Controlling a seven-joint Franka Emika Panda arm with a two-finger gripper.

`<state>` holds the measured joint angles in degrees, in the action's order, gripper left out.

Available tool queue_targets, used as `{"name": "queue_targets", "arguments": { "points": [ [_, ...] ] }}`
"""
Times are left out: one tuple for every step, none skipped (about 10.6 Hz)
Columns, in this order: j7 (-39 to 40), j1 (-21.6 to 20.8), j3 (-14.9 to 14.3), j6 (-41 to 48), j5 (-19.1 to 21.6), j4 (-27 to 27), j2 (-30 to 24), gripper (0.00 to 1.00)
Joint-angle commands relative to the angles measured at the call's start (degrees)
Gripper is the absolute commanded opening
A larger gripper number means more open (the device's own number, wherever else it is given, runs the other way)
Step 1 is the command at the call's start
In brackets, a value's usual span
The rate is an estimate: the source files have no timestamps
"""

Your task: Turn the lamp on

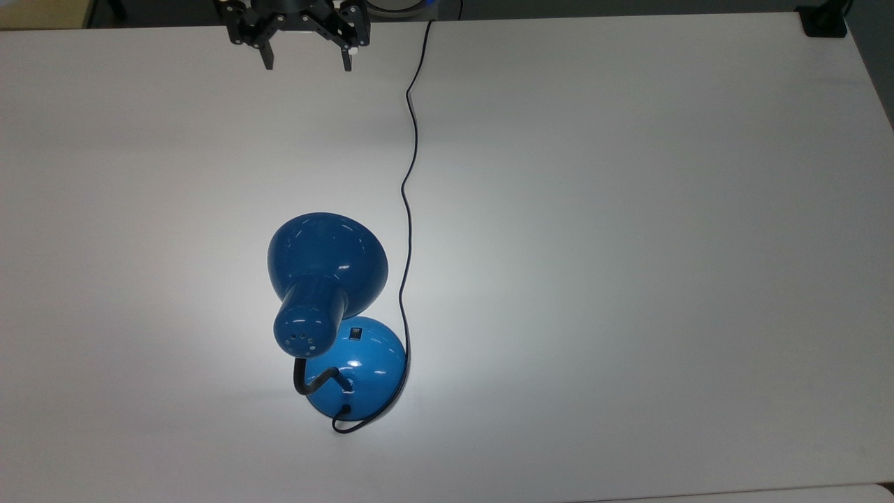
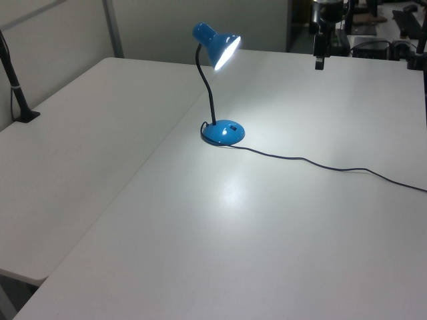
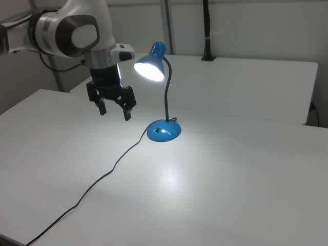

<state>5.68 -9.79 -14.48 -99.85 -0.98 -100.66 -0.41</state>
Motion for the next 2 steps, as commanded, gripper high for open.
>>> {"name": "queue_targets", "arguments": {
  "points": [
    [-0.76, 0.65, -0.11, 3.17, -0.51, 1.87, 0.94, 1.0],
    [-0.76, 0.91, -0.11, 3.35, -0.51, 1.87, 0.85, 1.0]
  ]
}}
